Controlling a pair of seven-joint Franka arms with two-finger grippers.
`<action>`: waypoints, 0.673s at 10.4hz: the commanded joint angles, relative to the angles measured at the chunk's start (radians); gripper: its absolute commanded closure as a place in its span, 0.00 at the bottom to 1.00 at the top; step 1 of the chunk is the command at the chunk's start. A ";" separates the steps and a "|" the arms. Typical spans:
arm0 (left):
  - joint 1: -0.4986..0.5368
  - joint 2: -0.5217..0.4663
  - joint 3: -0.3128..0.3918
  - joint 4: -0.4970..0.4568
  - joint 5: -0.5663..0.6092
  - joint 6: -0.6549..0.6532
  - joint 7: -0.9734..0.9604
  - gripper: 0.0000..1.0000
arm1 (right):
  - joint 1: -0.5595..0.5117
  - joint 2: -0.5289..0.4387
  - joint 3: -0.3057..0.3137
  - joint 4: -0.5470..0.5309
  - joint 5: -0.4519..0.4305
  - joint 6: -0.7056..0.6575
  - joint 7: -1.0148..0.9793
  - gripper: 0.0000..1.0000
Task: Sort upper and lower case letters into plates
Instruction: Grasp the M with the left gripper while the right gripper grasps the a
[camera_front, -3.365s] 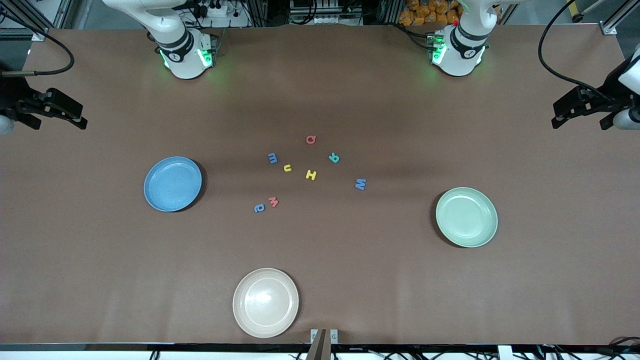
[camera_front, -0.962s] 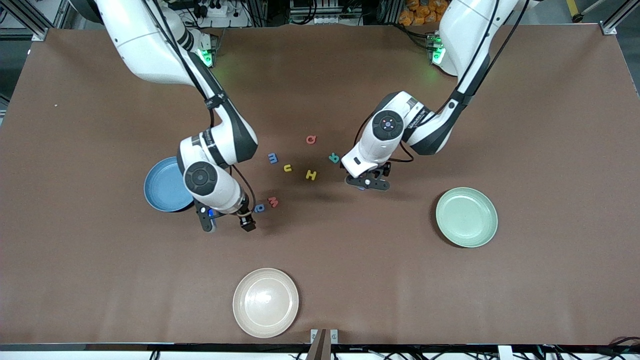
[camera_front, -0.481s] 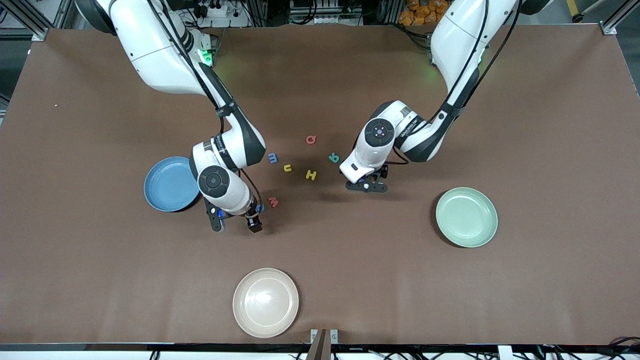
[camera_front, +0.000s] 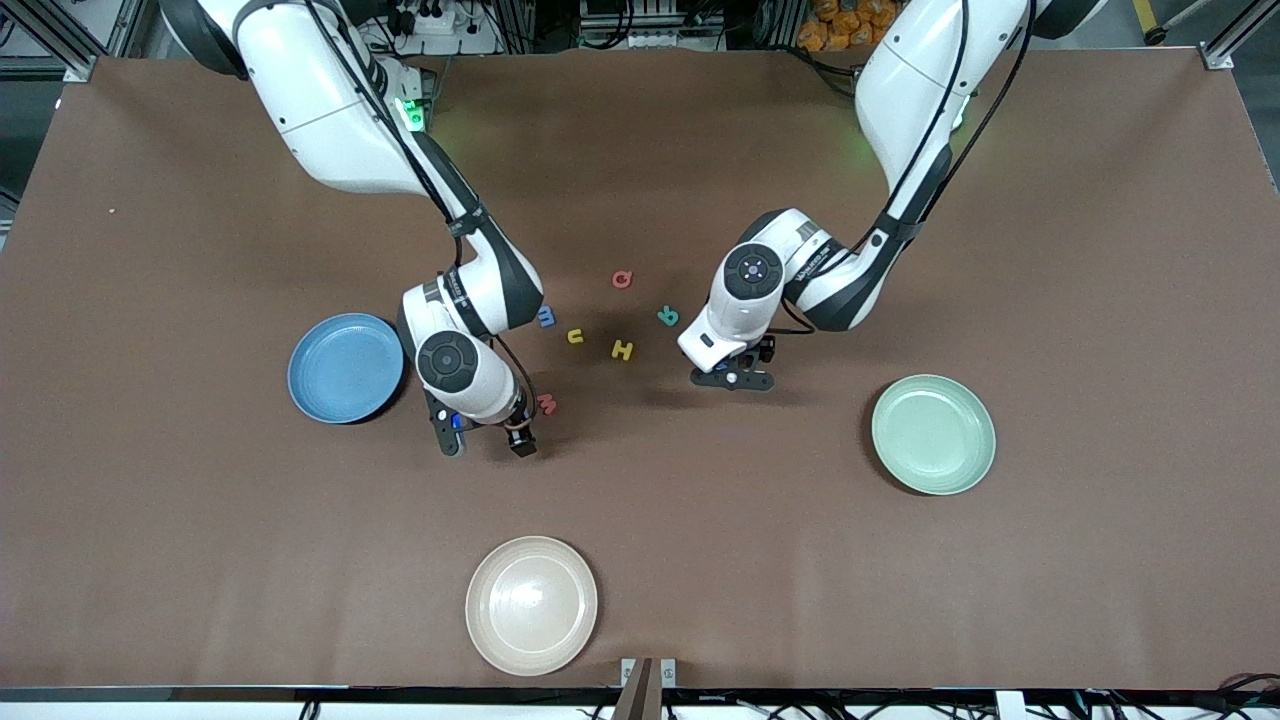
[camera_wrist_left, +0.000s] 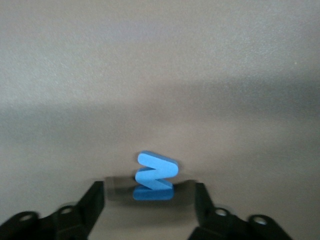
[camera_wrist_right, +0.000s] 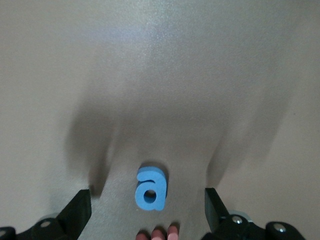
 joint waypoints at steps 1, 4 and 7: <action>-0.013 0.016 0.013 0.018 0.048 0.004 -0.034 0.33 | 0.002 -0.004 0.000 -0.019 0.016 0.020 0.011 0.06; -0.012 0.014 0.013 0.018 0.048 0.004 -0.034 0.82 | 0.002 -0.004 0.000 -0.038 0.016 0.023 0.011 0.38; 0.046 -0.065 0.019 0.015 0.047 -0.015 -0.039 1.00 | 0.002 -0.004 0.000 -0.050 0.016 0.025 0.011 0.75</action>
